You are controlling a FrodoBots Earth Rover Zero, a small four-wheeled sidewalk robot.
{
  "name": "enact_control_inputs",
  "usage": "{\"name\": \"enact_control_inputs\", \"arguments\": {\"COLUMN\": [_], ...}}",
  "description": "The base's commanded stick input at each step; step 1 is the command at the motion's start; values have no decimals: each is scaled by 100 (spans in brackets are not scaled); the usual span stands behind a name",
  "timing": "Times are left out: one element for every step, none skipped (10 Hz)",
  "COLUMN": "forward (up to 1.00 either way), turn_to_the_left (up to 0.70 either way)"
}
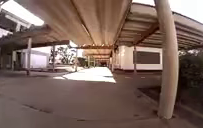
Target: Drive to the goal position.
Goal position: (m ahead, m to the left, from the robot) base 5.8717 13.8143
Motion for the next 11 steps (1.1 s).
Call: {"name": "enact_control_inputs", "arguments": {"forward": [50,50,50,50,50,50,50,50,50,50,50], "turn_to_the_left": [35,50,50,49,38,3,1,0,0,0,0]}}
